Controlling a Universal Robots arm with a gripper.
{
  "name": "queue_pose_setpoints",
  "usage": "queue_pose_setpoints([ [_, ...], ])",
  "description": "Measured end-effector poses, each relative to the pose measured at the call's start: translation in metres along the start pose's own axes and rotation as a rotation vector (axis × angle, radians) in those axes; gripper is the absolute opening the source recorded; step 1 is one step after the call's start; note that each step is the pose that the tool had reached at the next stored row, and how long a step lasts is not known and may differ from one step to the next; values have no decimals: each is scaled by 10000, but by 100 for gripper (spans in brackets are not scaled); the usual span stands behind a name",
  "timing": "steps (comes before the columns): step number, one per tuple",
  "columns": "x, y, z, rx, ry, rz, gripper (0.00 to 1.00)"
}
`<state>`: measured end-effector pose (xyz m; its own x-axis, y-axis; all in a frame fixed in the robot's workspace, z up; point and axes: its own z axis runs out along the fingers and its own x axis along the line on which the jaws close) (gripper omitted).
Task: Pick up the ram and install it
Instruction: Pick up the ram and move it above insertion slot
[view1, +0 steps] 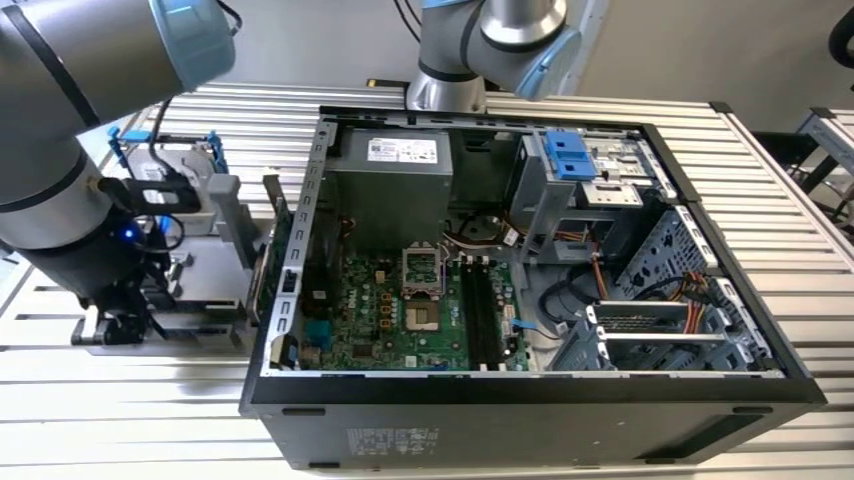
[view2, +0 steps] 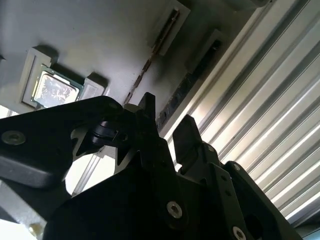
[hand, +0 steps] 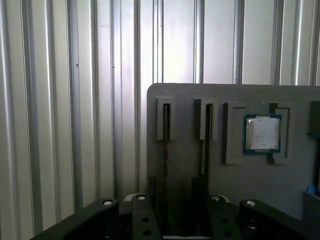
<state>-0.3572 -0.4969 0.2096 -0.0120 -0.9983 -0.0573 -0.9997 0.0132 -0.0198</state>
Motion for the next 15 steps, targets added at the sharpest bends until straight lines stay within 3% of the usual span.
queue_pose_setpoints([
  [7,7,2,100,2,-13,61,100],
  [15,10,3,154,11,-6,326,100],
])
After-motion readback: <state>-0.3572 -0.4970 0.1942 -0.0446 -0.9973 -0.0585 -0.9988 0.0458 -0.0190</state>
